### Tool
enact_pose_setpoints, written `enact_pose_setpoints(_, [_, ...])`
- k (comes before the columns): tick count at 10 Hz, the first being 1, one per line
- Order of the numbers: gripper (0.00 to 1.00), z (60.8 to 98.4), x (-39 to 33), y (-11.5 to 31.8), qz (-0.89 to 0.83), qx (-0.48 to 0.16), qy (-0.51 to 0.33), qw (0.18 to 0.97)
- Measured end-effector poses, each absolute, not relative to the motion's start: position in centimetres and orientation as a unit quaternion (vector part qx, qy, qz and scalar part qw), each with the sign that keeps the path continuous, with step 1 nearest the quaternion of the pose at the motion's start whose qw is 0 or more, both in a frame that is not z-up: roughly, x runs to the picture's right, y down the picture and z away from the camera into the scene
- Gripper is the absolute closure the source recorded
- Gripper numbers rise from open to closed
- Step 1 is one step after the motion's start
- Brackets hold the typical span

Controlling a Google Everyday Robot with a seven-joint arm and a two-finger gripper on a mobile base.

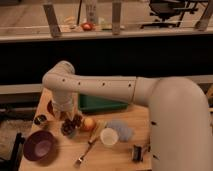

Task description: Place grapes in plastic cup

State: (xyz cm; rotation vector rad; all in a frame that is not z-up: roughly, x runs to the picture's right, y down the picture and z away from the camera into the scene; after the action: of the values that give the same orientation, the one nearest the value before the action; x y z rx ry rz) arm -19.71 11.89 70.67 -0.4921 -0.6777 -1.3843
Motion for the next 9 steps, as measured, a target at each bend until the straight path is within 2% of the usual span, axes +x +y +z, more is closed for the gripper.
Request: enact_pose_setpoints(9, [0.2,70.93,-20.2,11.87,-0.624,-0.218,-0.308,0.685])
